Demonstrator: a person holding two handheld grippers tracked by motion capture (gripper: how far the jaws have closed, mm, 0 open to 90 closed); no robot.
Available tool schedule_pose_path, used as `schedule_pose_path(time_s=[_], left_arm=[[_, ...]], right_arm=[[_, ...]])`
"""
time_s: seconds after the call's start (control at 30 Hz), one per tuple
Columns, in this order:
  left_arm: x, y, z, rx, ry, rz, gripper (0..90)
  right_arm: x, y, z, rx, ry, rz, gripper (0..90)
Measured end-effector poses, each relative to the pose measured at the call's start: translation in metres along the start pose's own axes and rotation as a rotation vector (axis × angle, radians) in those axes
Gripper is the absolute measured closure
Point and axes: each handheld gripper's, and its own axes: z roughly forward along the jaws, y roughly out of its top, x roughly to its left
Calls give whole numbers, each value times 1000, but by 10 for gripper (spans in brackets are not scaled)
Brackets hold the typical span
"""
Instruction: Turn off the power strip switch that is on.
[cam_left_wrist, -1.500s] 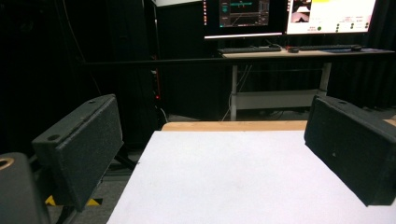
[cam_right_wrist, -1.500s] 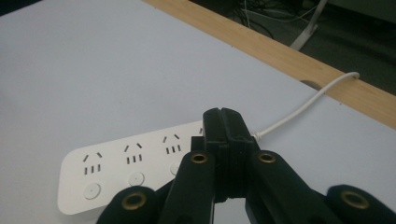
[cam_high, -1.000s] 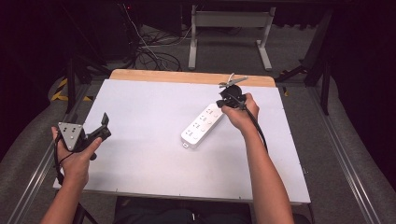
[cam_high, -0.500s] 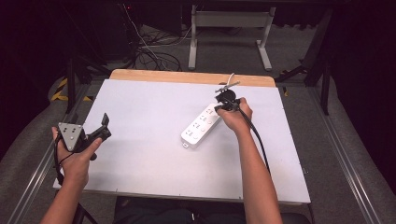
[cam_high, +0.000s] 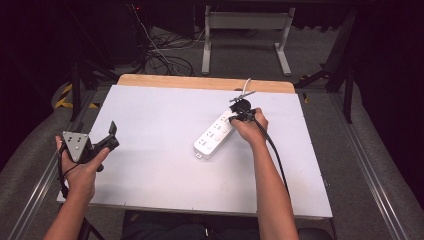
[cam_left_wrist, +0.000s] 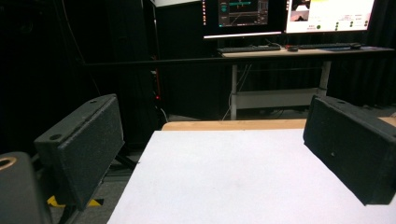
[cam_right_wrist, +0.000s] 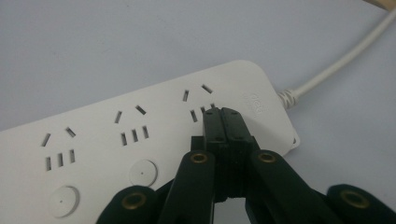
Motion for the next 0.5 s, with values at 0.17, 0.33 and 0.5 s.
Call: schedule_pose_path(time_s=[0.17,0.33,0.5], left_arm=[[0,0,0,-2,2,-1,55],[1,1,0,-4,3,-3,51],[1,1,0,-4,0,-8,51]], right_arm=[[0,0,0,-2,-2,3,900],[0,-4,2,-15,-4,5,900],[1,-4,2,-11,-7,-1,900]])
